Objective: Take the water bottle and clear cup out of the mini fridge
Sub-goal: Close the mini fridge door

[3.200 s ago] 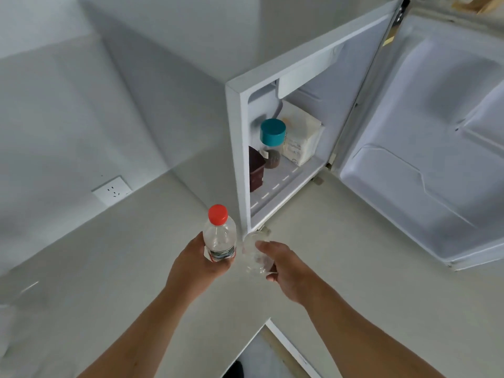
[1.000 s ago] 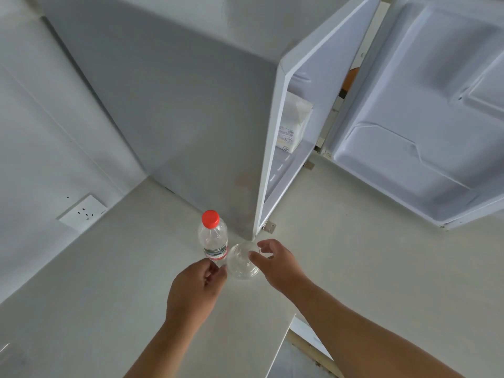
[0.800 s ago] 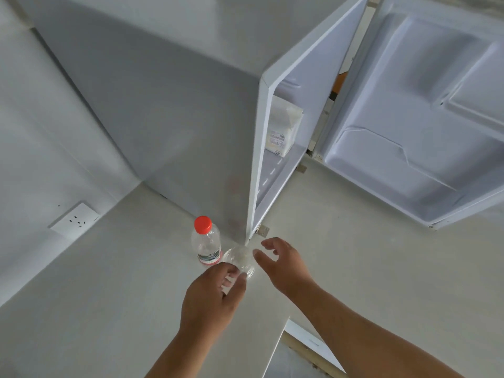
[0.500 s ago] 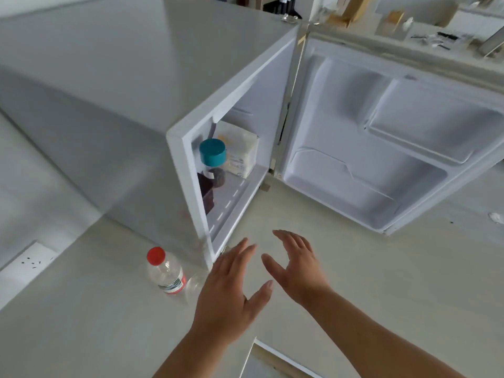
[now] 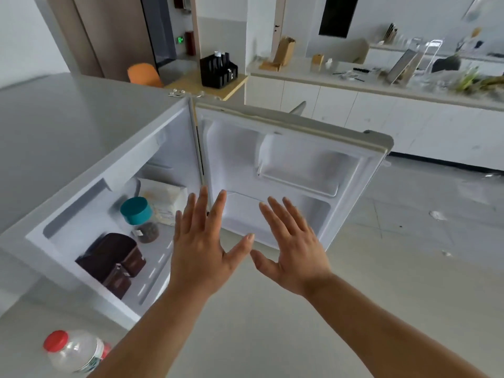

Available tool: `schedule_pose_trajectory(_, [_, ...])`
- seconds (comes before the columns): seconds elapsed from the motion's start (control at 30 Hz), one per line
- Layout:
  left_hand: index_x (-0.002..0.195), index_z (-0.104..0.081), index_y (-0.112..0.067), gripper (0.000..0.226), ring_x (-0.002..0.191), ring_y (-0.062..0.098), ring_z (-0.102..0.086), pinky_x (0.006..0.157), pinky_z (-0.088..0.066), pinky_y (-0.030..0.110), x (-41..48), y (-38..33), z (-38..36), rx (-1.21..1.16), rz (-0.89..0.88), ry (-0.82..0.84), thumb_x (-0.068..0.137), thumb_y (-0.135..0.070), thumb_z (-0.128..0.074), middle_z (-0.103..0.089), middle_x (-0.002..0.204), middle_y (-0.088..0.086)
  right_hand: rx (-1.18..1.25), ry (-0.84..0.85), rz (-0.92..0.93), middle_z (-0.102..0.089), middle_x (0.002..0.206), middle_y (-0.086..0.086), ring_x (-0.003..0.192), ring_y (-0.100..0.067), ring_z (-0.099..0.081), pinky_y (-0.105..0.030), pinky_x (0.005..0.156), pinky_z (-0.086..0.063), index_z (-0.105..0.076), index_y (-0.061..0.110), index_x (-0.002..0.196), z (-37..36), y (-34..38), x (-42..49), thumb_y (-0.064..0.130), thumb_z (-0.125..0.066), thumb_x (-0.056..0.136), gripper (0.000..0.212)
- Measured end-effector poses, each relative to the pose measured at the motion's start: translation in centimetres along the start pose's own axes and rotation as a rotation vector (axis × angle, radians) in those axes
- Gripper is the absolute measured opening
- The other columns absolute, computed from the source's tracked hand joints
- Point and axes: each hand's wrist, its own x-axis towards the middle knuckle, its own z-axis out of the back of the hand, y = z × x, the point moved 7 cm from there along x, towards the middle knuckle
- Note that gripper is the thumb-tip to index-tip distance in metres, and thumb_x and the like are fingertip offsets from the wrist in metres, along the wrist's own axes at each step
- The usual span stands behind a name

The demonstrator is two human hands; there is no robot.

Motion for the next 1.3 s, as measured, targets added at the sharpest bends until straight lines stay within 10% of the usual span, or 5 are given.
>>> schedule_pose_trajectory(0.43, [0.167, -0.017, -0.029, 0.09, 0.161, 0.036, -0.008, 0.126, -0.015, 0.062, 16.2, -13.8, 1.8, 0.147, -0.254, -0.05, 0.095, -0.084, -0.025, -0.013, 0.175, 0.012, -0.055, -0.32, 0.074, -0.031, 0.167, -0.004, 0.158, -0.029, -0.013, -0.054, 0.123, -0.022, -0.031, 0.019, 0.162, 14.7, -8.7, 7.6, 0.062, -0.052, 0.095, 0.082])
schedule_pose_trajectory(0.77, [0.166, -0.012, -0.036, 0.086, 0.162, 0.034, -0.003, 0.128, -0.007, 0.059, 23.1, -17.2, -1.7, 0.256, -0.203, 0.069, 0.095, -0.084, -0.012, -0.006, 0.177, 0.007, -0.044, -0.211, -0.114, -0.037, 0.163, -0.001, 0.154, -0.029, -0.022, -0.048, 0.125, -0.024, -0.034, 0.028, 0.159, 17.2, -15.2, 10.8, 0.064, -0.033, 0.101, 0.068])
schedule_pose_trajectory(0.9, [0.165, -0.014, -0.038, 0.085, 0.162, 0.03, -0.003, 0.128, -0.003, 0.058, 25.5, -15.9, -2.9, 0.245, -0.175, 0.12, 0.095, -0.086, -0.009, -0.008, 0.176, 0.005, -0.1, -0.257, -0.092, -0.064, 0.131, 0.001, 0.124, -0.027, -0.054, -0.042, 0.103, -0.047, -0.059, 0.022, 0.135, 17.7, -15.1, 12.2, 0.048, -0.049, 0.099, 0.046])
schedule_pose_trajectory(1.13, [0.15, -0.053, -0.029, 0.086, 0.156, 0.028, -0.027, 0.125, -0.016, 0.06, 29.2, -15.3, -5.1, 0.122, -0.225, 0.257, 0.096, -0.076, -0.007, -0.041, 0.166, 0.006, -0.185, -0.082, -0.269, -0.059, 0.082, 0.005, 0.085, -0.02, -0.057, -0.034, 0.08, -0.047, -0.069, 0.022, 0.084, 15.8, -16.1, 14.3, 0.034, -0.047, 0.098, 0.03])
schedule_pose_trajectory(1.3, [0.069, -0.056, -0.02, 0.066, 0.085, 0.024, -0.061, 0.072, -0.043, 0.037, 29.3, -15.2, -6.7, 0.153, -0.318, 0.308, 0.101, -0.061, -0.015, -0.064, 0.079, 0.001, -0.266, -0.009, -0.343, -0.05, 0.067, 0.007, 0.077, -0.021, -0.048, -0.036, 0.083, -0.041, -0.052, 0.023, 0.072, 14.7, -16.3, 14.9, 0.035, -0.043, 0.099, 0.031])
